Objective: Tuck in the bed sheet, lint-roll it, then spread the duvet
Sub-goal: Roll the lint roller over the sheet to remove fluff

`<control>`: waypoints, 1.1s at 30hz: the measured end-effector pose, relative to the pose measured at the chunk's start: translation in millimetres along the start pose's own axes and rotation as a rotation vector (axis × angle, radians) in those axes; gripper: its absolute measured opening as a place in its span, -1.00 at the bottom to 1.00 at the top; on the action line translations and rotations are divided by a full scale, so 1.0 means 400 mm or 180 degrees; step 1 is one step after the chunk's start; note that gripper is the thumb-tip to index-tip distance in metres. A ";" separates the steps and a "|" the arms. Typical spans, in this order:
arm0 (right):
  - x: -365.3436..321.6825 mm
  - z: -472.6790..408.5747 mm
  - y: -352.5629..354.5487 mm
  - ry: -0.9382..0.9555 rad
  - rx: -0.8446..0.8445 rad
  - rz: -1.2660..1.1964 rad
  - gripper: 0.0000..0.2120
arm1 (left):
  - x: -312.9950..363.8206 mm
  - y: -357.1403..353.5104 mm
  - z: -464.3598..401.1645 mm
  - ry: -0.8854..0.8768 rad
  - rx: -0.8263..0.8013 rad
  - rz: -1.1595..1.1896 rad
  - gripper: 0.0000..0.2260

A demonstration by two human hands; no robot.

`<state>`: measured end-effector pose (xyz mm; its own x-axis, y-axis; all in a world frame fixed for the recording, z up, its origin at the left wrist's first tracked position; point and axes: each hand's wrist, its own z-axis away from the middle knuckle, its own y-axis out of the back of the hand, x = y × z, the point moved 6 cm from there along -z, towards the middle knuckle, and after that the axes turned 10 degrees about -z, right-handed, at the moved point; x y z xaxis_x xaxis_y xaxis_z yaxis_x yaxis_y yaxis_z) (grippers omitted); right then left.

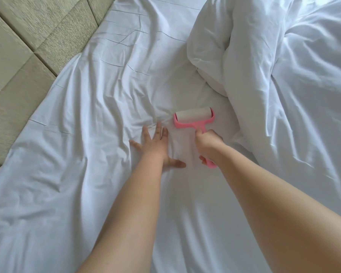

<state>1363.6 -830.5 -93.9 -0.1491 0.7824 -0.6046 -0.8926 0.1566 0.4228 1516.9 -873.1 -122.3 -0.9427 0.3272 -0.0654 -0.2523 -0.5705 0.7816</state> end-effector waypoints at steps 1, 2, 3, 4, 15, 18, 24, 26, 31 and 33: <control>-0.015 -0.016 -0.004 0.0028 0.0016 0.0008 -0.58 | -0.003 0.006 -0.017 -0.0001 0.0022 -0.0004 0.23; -0.031 -0.032 -0.007 0.0057 0.0029 0.0023 -0.56 | -0.006 0.014 -0.032 -0.0005 0.0057 -0.0033 0.24; -0.046 -0.049 -0.011 0.0085 0.0041 0.0045 -0.56 | -0.010 0.022 -0.047 -0.0009 0.0094 -0.0077 0.24; -0.062 -0.063 -0.013 0.0113 0.0061 0.0067 -0.56 | -0.015 0.031 -0.062 -0.0014 0.0118 -0.0121 0.25; -0.172 -0.159 -0.029 0.0347 0.0119 0.0382 -0.57 | -0.036 0.102 -0.163 -0.0117 0.0266 -0.0244 0.30; -0.183 -0.167 -0.029 0.0362 0.0137 0.0421 -0.56 | -0.038 0.103 -0.167 -0.0113 0.0320 -0.0258 0.31; -0.171 -0.146 -0.019 0.0326 0.0140 0.0362 -0.55 | -0.031 0.111 -0.153 -0.0026 0.0451 -0.0484 0.30; -0.152 -0.126 -0.014 0.0270 0.0116 0.0243 -0.57 | -0.032 0.110 -0.143 -0.0027 0.0512 -0.0522 0.26; -0.078 -0.060 0.000 0.0175 0.0075 0.0127 -0.58 | -0.027 0.049 -0.076 -0.0039 0.0635 -0.0325 0.07; -0.043 -0.030 0.004 0.0170 0.0050 0.0107 -0.59 | -0.016 0.018 -0.038 -0.0024 0.0549 -0.0343 0.06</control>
<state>1359.5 -851.0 -91.0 -0.2017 0.7543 -0.6248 -0.8800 0.1405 0.4537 1517.7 -890.6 -125.7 -0.9104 0.3855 -0.1502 -0.3098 -0.3946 0.8651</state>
